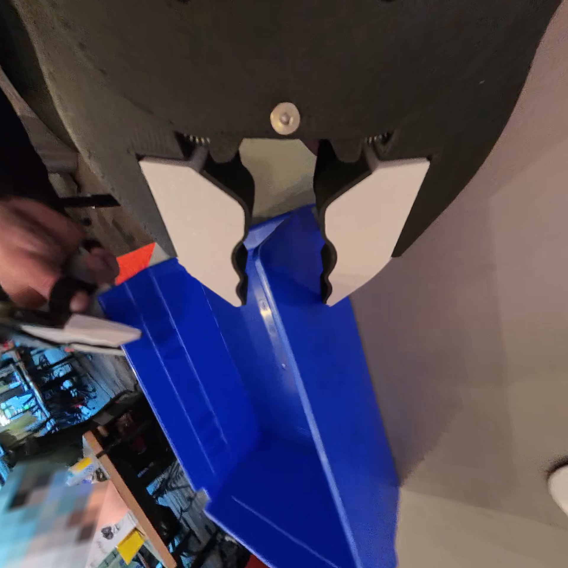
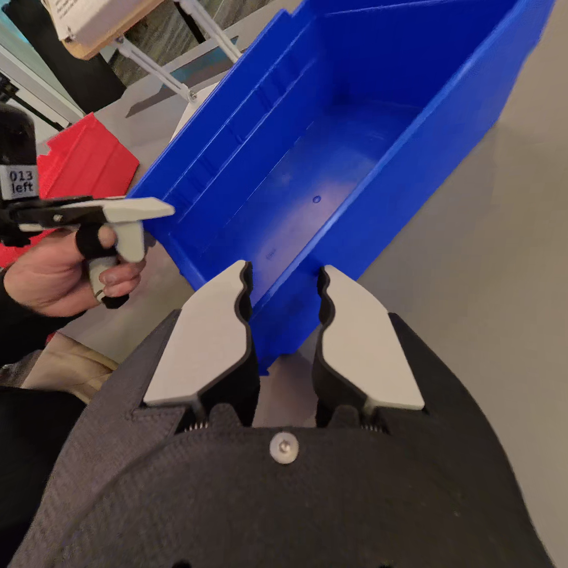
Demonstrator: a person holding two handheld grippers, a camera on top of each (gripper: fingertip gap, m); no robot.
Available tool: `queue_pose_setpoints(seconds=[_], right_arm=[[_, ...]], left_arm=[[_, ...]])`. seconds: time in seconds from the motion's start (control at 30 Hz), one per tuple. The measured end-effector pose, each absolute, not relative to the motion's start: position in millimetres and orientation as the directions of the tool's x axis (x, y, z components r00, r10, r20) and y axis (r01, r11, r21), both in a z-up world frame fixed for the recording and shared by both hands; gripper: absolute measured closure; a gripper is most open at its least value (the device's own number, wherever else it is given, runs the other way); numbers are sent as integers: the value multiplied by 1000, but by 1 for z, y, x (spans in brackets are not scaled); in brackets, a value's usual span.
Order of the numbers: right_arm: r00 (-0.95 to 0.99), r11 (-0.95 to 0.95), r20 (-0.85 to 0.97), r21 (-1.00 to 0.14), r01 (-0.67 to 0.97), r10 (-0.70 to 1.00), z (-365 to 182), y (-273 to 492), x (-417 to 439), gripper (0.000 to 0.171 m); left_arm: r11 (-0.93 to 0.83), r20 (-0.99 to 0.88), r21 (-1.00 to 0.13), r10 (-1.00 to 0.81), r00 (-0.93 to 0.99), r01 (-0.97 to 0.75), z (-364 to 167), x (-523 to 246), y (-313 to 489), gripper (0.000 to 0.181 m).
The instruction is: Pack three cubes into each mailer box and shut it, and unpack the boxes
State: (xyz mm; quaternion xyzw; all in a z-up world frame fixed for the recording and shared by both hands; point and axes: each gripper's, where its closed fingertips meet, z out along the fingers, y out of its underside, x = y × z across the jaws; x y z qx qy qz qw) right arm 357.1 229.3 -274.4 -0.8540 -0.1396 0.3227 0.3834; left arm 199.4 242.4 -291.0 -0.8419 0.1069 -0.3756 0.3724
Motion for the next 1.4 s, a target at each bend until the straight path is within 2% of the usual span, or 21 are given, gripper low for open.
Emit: queue_pose_setpoints(seconds=[0.03, 0.2, 0.27, 0.4, 0.43, 0.5, 0.63, 0.67, 0.73, 0.83, 0.93, 1.07, 1.17, 1.27, 1.3, 1.33, 1.4], right_arm=[[754, -666, -439, -746, -4, 488, -274, 237, 365, 135], [755, -694, -437, -719, 34, 489, -275, 270, 398, 152], [755, -701, -423, -711, 65, 500, -275, 279, 407, 154], [767, -718, -400, -687, 112, 502, -276, 296, 425, 157], [773, -716, -390, -688, 117, 501, -276, 300, 429, 157], [777, -729, -398, -675, 112, 488, -277, 305, 436, 147], [782, -706, -383, -701, 101, 492, -266, 307, 437, 128], [798, -695, -351, -710, 115, 490, -265, 307, 439, 122], [823, -671, -285, -727, 148, 491, -260, 306, 442, 120], [848, -615, -188, -766, 189, 495, -246, 305, 439, 118], [865, -600, -106, -761, 247, 490, -241, 302, 437, 112], [877, -625, -57, -723, 293, 477, -251, 300, 440, 112], [890, -657, -31, -686, 313, 455, -265, 300, 448, 115], [888, -684, -56, -660, 309, 456, -276, 298, 449, 125], [888, -685, -62, -662, 305, 455, -276, 297, 449, 129], [890, -685, -50, -658, 311, 453, -277, 297, 450, 129], [888, -689, -30, -643, 334, 459, -278, 295, 452, 136]], left_arm=[[-701, 552, -708, -473, 687, 86, -290, 207, 239, 132], [-728, 606, -680, -491, 626, 88, -284, 240, 226, 118], [-752, 628, -656, -496, 600, 66, -282, 250, 223, 113], [-754, 635, -657, -529, 563, 33, -282, 267, 226, 116], [-757, 655, -652, -533, 536, 42, -280, 272, 228, 110], [-767, 685, -639, -535, 494, 54, -274, 276, 229, 96], [-697, 623, -715, -598, 504, 58, -248, 250, 219, 88], [-672, 604, -737, -612, 511, 66, -237, 236, 213, 89], [-601, 526, -797, -639, 561, 61, -213, 199, 202, 90], [-486, 319, -874, -583, 747, -6, -185, 113, 190, 91], [-467, 54, -876, -342, 938, -120, -175, -14, 177, 91], [-594, -185, -794, 34, 982, -129, -186, -185, 129, 92], [-699, -222, -715, 187, 957, -29, -220, -264, 89, 94], [-753, -115, -651, 221, 968, 94, -261, -282, 69, 102], [-754, -117, -649, 232, 966, 103, -270, -287, 67, 112], [-743, -112, -661, 235, 966, 104, -275, -288, 68, 131], [-755, -72, -642, 231, 970, 133, -290, -285, 69, 143]])
